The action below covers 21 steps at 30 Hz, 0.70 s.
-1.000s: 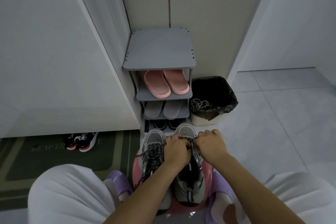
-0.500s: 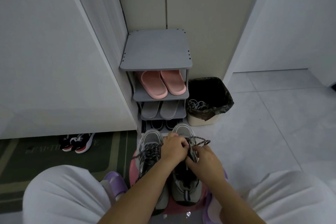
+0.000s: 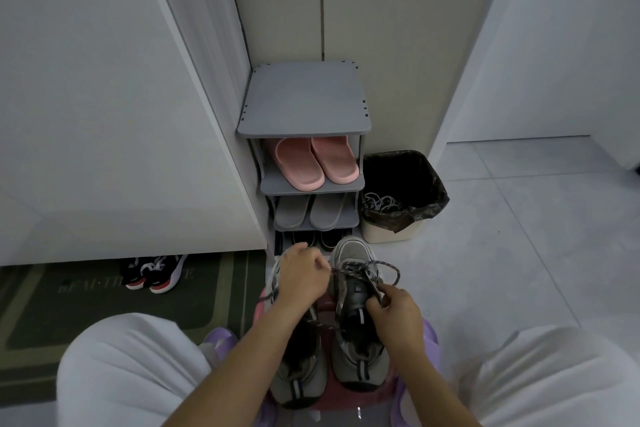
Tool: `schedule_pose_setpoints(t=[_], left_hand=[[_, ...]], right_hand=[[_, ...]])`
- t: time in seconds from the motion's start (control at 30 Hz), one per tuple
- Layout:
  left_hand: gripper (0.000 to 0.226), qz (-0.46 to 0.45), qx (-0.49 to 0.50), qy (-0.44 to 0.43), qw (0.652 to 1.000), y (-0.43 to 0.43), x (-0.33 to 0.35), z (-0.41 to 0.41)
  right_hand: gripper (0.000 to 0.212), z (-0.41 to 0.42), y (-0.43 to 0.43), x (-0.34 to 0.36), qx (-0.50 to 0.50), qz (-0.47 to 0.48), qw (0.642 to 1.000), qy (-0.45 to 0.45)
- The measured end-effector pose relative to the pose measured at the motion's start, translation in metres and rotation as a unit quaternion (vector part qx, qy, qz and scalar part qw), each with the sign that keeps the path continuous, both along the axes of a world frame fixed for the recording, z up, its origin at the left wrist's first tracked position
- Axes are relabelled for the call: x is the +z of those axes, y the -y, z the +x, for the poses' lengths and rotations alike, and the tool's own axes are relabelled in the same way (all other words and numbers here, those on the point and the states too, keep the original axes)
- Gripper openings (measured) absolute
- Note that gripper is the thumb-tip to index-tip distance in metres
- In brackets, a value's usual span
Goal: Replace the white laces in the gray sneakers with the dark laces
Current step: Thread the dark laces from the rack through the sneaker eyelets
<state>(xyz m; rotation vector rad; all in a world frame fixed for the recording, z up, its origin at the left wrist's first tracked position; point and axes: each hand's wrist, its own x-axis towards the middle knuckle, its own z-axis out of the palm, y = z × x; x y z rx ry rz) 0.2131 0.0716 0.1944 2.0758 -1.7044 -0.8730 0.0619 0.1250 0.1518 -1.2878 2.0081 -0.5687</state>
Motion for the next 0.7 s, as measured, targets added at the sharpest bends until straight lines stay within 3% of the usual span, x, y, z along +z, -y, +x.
schedule_pose_setpoints(t=[0.1,0.27,0.4,0.5,0.57,0.7], left_hand=[[0.025,0.025,0.07,-0.061,0.995,-0.01,0.0,0.033],[0.014,0.094,0.253,-0.189,0.944,-0.03,-0.014,0.082],[0.022,0.18,0.199,-0.118,0.956,-0.034,-0.022,0.09],[0.029,0.225,0.105,0.042,0.968,-0.025,-0.019,0.084],[0.029,0.155,0.089,0.101,0.979,-0.022,-0.015,0.074],[0.022,-0.066,0.007,0.07,0.995,-0.019,0.004,0.024]], right_hand=[[0.01,0.0,-0.001,0.002,-0.004,-0.002,1.0,0.015],[0.009,0.0,-0.003,0.006,-0.007,-0.016,0.999,0.042],[0.009,0.002,-0.002,0.007,0.0,-0.016,0.999,0.037],[0.018,0.002,0.001,0.011,0.016,-0.027,0.999,0.028],[0.025,0.002,0.005,0.013,0.02,-0.034,0.999,0.023],[0.027,0.004,0.008,0.015,0.005,-0.021,1.0,0.021]])
